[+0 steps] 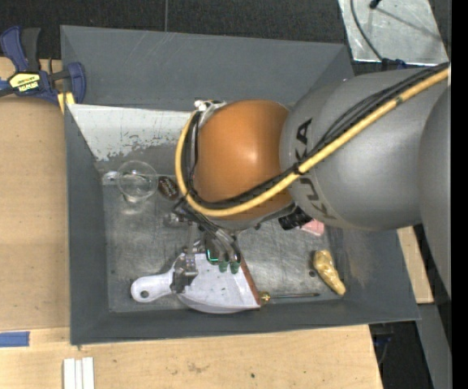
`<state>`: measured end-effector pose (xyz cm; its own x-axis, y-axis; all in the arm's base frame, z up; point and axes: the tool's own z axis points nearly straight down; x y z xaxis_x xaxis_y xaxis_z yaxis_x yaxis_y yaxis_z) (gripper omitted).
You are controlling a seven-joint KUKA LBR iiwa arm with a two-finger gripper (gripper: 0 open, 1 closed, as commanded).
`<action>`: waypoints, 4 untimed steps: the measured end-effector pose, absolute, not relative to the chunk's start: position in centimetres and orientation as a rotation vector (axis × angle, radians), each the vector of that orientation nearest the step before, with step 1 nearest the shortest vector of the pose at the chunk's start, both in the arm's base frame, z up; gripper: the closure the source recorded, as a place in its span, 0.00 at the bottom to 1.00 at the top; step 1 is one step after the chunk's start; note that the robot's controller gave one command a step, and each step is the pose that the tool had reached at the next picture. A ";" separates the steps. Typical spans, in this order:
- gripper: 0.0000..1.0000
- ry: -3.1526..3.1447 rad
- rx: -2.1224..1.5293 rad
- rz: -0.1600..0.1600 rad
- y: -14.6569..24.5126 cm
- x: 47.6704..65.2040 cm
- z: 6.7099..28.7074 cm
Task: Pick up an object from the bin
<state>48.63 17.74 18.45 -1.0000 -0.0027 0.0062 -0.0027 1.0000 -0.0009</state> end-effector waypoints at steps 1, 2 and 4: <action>0.00 -3.143 -0.001 -0.001 17.7 48.8 18.9; 0.00 -3.141 0.186 -0.002 16.8 49.8 14.3; 0.00 -3.118 0.592 -0.010 15.5 49.6 7.6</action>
Offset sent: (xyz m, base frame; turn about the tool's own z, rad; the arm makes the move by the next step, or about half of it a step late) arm 0.0242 -0.0236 -0.1145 -0.2878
